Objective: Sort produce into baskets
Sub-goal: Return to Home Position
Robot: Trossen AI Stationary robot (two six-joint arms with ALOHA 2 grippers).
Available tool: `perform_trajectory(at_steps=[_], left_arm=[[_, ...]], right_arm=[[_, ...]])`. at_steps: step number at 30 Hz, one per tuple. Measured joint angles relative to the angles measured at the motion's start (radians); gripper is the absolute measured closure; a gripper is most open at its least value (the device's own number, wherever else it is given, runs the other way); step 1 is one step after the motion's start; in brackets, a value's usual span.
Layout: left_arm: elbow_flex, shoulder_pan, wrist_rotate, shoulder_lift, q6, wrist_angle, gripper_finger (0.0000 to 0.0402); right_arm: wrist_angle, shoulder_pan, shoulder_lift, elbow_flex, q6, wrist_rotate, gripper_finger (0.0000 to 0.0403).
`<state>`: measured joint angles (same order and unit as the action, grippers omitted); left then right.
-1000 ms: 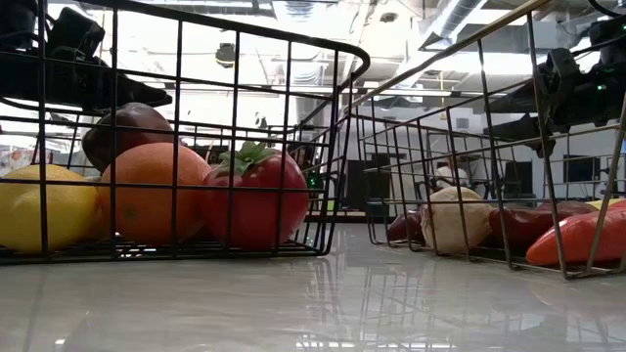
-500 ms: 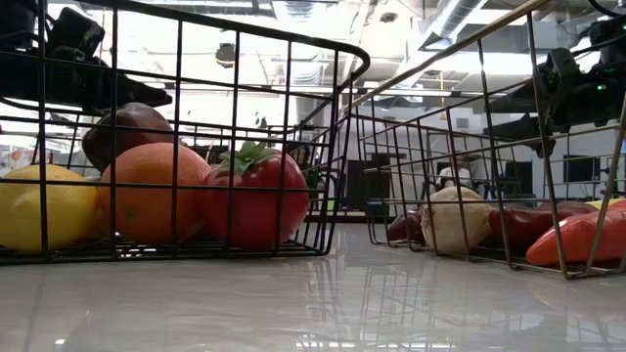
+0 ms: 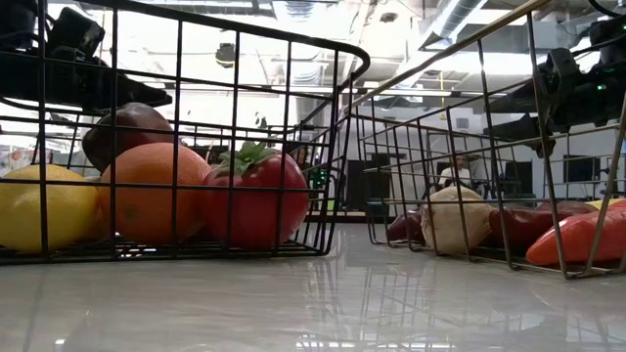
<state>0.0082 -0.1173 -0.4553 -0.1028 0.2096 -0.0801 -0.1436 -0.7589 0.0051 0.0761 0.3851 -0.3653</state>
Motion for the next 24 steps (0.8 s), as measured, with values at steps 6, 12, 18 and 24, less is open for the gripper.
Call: perform_trajectory(at_steps=[6, 12, 18, 24], left_arm=[[0.000, 0.000, 0.000, -0.004, 0.000, 0.000, 0.0135], [0.000, 0.000, 0.000, -0.004, 0.000, 0.000, 0.0135], [0.000, 0.000, 0.000, -0.003, 0.000, 0.000, 0.0135], [0.000, 0.000, 0.000, -0.003, 0.000, 0.000, 0.0135]], right_arm=[[0.000, 0.000, 0.000, 0.000, 0.000, 0.000, 0.0111], [0.000, 0.000, 0.000, 0.000, 0.000, 0.000, 0.0111], [0.000, 0.000, 0.000, 0.000, 0.000, 0.000, 0.0111], [0.000, 0.000, 0.000, 0.000, 0.000, 0.000, 0.0111]])
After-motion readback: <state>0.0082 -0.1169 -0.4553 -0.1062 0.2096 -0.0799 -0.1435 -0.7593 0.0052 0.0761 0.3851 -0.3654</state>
